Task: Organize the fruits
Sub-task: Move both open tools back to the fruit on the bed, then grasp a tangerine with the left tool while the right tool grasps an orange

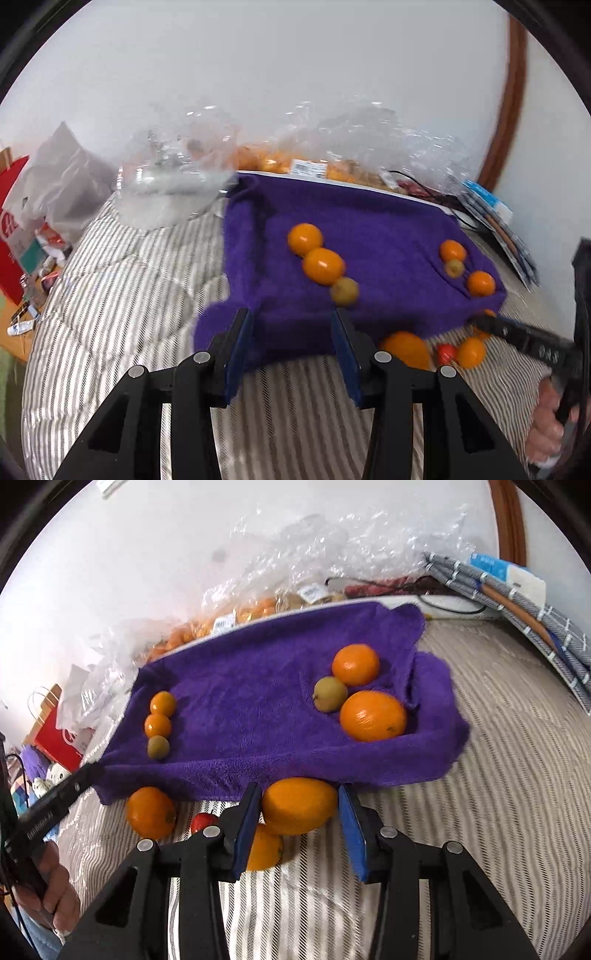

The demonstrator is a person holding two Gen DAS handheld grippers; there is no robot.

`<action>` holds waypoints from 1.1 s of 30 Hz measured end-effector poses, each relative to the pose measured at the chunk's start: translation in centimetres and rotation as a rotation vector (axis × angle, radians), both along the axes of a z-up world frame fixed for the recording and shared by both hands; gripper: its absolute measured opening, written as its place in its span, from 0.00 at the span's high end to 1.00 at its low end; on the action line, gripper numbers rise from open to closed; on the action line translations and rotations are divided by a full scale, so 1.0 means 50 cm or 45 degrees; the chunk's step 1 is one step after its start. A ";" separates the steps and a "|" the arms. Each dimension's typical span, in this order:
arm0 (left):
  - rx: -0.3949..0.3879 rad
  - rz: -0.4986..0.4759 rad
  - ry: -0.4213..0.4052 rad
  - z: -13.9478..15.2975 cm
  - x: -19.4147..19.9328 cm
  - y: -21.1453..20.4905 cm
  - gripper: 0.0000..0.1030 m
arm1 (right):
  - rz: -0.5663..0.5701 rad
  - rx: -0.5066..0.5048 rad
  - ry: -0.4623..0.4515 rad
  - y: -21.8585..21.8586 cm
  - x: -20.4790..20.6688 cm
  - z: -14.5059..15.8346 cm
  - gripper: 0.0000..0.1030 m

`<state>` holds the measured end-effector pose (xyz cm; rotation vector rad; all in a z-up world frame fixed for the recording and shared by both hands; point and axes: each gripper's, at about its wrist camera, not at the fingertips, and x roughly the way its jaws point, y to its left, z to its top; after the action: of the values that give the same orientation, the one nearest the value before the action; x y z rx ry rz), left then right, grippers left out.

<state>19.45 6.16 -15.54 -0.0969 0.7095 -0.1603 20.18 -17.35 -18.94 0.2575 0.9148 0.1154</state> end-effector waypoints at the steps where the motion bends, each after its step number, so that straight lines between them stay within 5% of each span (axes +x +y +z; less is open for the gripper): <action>1: 0.000 -0.025 0.006 0.001 -0.007 -0.008 0.59 | -0.006 -0.006 -0.009 -0.007 -0.007 0.004 0.59; 20: -0.072 -0.257 0.101 -0.053 -0.011 -0.150 0.50 | -0.036 -0.204 -0.024 -0.079 -0.090 -0.025 0.58; 24: -0.127 -0.289 0.114 -0.060 -0.006 -0.153 0.61 | -0.013 -0.191 0.002 -0.077 -0.081 -0.031 0.59; 33: -0.239 -0.166 0.046 -0.054 -0.015 -0.108 0.62 | -0.025 -0.171 -0.023 -0.082 -0.089 -0.026 0.65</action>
<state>18.68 0.76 -18.21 -0.2339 0.7358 -0.3509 15.71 -21.46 -20.26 0.1410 0.8978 0.0377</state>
